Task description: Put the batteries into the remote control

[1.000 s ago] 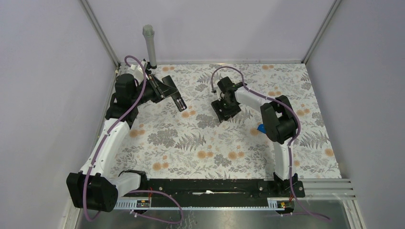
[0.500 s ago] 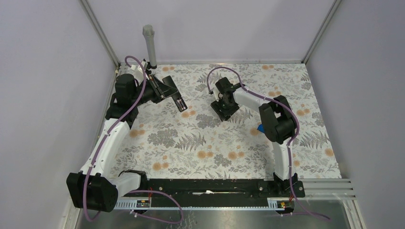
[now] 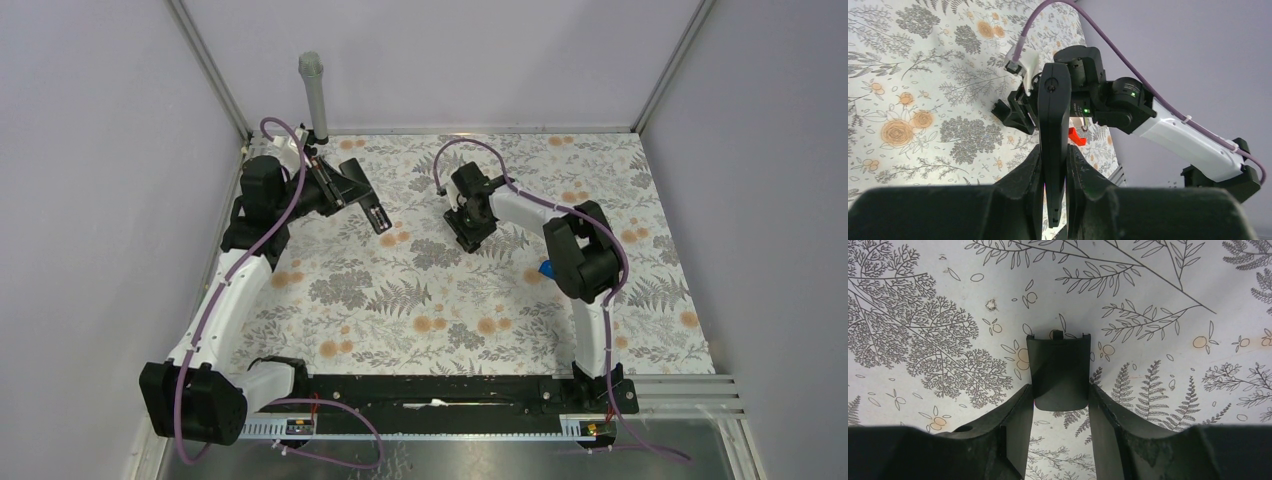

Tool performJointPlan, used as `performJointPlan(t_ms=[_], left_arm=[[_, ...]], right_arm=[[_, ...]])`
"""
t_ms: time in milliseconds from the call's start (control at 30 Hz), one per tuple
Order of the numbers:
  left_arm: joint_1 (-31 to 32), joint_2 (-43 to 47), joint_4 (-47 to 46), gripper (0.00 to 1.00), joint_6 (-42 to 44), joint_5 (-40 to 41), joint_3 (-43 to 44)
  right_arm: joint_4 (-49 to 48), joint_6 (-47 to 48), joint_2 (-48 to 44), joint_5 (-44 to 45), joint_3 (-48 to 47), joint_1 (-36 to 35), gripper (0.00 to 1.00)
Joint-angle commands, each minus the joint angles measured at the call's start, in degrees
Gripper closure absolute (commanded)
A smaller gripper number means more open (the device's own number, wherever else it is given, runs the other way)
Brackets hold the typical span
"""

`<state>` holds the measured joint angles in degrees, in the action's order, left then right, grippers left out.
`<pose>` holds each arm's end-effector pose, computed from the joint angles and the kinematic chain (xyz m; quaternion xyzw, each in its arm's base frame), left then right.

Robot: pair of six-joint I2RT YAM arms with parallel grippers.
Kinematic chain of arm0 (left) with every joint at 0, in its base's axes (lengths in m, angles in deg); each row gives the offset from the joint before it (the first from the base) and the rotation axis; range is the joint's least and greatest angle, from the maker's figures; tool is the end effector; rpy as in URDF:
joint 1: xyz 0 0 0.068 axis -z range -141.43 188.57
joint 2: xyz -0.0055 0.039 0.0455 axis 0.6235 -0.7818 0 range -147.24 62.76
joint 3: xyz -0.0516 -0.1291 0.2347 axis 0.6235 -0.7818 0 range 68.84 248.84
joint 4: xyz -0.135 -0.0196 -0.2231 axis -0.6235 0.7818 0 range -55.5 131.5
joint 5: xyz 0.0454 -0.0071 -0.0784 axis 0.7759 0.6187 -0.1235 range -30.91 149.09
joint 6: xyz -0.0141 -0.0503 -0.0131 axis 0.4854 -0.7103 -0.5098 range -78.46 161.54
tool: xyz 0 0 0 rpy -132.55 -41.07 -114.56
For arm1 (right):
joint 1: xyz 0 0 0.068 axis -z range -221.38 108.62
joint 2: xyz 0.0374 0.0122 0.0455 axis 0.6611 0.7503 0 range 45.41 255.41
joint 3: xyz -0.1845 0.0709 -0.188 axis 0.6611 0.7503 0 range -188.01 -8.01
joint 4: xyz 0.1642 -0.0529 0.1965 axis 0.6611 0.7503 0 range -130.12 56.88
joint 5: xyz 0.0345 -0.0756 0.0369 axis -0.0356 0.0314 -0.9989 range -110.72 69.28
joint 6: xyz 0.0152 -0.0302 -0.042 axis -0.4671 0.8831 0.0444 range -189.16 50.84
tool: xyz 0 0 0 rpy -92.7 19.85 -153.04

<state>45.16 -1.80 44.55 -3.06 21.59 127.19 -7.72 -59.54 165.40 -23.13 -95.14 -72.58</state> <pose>0.2506 -0.0506 0.3566 -0.0643 0.7790 -0.4774 0.4014 0.3723 0.2272 0.1601 -0.3448 0.9137 0.0602 0.2066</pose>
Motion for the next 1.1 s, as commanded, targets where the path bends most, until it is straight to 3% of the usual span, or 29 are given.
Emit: performJointPlan(t_ms=[0,267,600,1067], left_arm=[[-0.35,3.03,-5.03,1.0,1.48,2.97,-2.81],[-0.35,7.34,-17.52,1.0,-1.44,5.42,-13.24],[0.26,2.51,-31.14,1.0,-9.63,1.62,-20.55],[9.51,-7.51,-40.53,1.0,-14.62,4.31,-20.48]], right_arm=[[0.36,-3.66,-3.05,-1.53,1.96,-1.12,0.54],[0.34,-7.48,-12.53,-3.05,5.91,-1.12,0.54],[-0.31,-12.13,-25.16,-10.38,11.29,-2.09,0.54],[-0.77,-21.65,-33.26,-12.21,3.83,-11.94,0.55]])
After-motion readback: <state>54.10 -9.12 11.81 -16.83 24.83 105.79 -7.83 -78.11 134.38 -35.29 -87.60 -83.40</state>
